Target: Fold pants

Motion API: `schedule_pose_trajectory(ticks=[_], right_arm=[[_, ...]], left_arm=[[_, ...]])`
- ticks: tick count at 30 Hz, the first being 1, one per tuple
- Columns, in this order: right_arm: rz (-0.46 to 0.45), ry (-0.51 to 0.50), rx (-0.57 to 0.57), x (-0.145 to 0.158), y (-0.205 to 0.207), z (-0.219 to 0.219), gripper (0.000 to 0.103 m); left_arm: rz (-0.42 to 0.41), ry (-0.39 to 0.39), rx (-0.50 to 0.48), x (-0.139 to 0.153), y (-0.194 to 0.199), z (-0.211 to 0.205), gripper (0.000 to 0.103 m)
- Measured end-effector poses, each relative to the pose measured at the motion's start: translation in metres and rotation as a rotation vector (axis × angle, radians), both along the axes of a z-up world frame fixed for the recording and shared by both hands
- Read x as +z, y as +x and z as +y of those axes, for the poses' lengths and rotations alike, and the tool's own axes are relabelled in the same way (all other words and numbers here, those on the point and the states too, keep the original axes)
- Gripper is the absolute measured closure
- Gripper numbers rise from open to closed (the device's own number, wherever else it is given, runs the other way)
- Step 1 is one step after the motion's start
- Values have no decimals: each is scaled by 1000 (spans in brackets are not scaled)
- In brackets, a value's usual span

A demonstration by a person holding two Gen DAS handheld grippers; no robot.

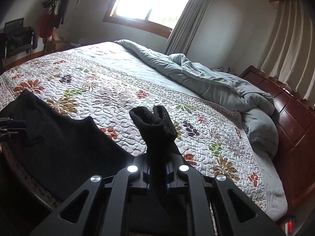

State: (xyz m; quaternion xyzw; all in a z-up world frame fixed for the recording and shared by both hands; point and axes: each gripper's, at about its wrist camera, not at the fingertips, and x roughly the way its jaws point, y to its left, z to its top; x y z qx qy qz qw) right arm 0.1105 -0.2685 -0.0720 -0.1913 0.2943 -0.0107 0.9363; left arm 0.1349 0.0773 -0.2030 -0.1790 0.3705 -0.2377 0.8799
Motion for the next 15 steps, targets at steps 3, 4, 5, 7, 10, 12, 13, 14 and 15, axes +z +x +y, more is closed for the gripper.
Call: schedule_pose_trajectory(ticks=[3, 4, 5, 7, 10, 12, 13, 14, 15], right_arm=[[12, -38, 17, -7, 1, 11, 92], [16, -58, 23, -11, 2, 15, 92], [22, -85, 32, -15, 2, 21, 93], [35, -143, 52, -28, 2, 33, 93], [54, -227, 78, -47, 2, 49, 93], [65, -279, 103, -61, 1, 61, 93], [66, -294, 113, -66, 0, 65, 93], [70, -313, 126, -72, -2, 71, 93], [73, -325, 137, -75, -2, 75, 93]], left_arm=[[2, -6, -2, 0, 0, 0, 8], [2, -8, -2, 0, 0, 1, 8], [2, -10, -2, 0, 0, 1, 8], [4, -14, -3, 0, 0, 2, 8], [9, -19, -1, -1, 1, 4, 8], [14, -25, 1, -2, 2, 6, 8], [17, -29, 2, -3, 2, 7, 8], [19, -33, 4, -3, 3, 8, 8], [20, -36, 5, -3, 4, 9, 8]])
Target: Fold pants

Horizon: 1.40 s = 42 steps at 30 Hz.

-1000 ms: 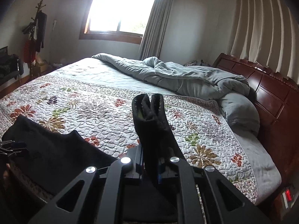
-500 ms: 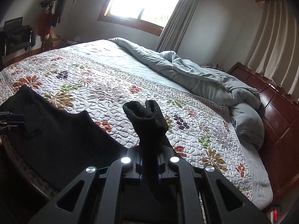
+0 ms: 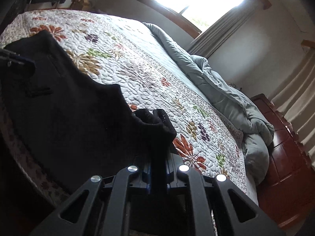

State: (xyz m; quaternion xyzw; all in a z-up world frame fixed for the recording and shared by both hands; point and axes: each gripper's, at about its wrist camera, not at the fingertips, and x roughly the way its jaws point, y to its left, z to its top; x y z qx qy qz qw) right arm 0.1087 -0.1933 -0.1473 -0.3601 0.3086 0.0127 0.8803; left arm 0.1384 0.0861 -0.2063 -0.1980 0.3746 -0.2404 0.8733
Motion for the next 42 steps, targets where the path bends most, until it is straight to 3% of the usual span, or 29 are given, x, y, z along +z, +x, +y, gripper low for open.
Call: schedule_pose_trajectory(ticks=[19, 31, 37, 42], right_arm=[[37, -251, 140, -58, -18, 40, 93], [84, -322, 200, -85, -28, 47, 92], [122, -301, 209, -95, -34, 50, 90], [163, -194, 214, -82, -34, 45, 82]], left_arm=[[5, 12, -10, -1, 0, -1, 8], [13, 11, -8, -2, 1, 1, 8], [24, 17, -12, -5, 1, 1, 8], [36, 11, -14, -7, 2, 2, 8]])
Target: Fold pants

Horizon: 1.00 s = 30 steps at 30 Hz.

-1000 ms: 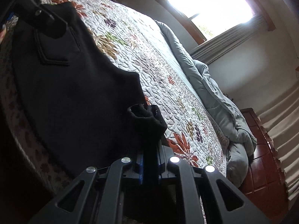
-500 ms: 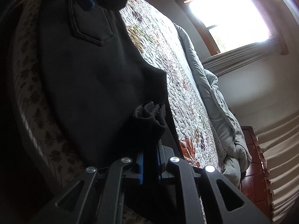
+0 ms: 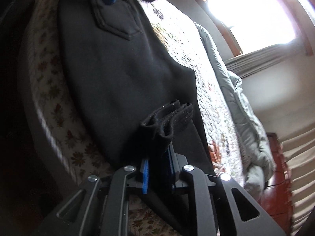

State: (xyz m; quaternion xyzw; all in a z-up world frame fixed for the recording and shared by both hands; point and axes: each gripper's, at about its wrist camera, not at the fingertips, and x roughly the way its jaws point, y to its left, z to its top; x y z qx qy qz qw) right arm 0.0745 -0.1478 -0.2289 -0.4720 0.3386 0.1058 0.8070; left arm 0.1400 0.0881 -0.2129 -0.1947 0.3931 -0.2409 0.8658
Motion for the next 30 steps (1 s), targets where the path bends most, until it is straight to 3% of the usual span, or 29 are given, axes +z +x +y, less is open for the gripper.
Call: schedule_pose_trajectory(ticks=[3, 5, 7, 11, 14, 15, 18, 21, 25, 28, 30], right_arm=[[75, 115, 13, 16, -6, -3, 73], [153, 250, -7, 33, -5, -10, 69], [210, 396, -65, 49, 2, -22, 69], [284, 574, -203, 56, 25, -46, 69], [312, 589, -247, 47, 36, -50, 71], [329, 604, -264, 43, 40, -52, 84], [362, 647, -283, 41, 45, -56, 90], [347, 636, -270, 48, 44, -55, 90], [369, 573, -263, 31, 44, -48, 87], [375, 520, -246, 37, 44, -43, 85], [401, 522, -247, 45, 46, -42, 82]], left_arm=[[5, -1, 1, -1, 0, 1, 8], [6, 3, 0, -1, -1, 0, 8], [5, 10, -1, -1, -2, -1, 8], [1, 11, -6, 1, -4, -2, 8], [1, 11, -10, 0, -4, -2, 8], [5, 11, -11, -1, -4, -1, 8], [13, 12, -10, -2, -3, 0, 8], [15, 11, -13, -2, -4, 1, 8], [22, 23, -11, 0, -5, 3, 8], [65, 86, 45, 9, -16, 9, 8], [96, 41, 78, 14, -26, 19, 8]])
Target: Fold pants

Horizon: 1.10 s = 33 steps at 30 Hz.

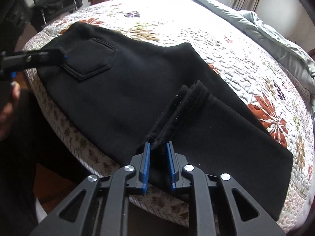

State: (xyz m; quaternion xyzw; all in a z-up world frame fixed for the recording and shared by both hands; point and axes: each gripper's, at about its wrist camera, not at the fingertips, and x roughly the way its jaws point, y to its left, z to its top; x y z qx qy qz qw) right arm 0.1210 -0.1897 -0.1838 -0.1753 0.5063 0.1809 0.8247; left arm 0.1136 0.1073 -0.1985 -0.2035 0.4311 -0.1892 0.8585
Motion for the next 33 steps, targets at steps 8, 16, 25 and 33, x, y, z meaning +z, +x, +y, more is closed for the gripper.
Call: schedule_pose_trajectory(ticks=[8, 16, 25, 33], right_arm=[[-26, -80, 166, 29, 11, 24, 69], [-48, -152, 303, 45, 37, 61, 67], [161, -1, 520, 64, 114, 124, 47], [526, 118, 658, 39, 213, 226, 36]], left_arm=[[129, -169, 260, -11, -36, 42, 8], [175, -268, 464, -21, -45, 76, 8], [251, -434, 637, -42, -51, 112, 8], [283, -495, 720, -52, -48, 117, 8]])
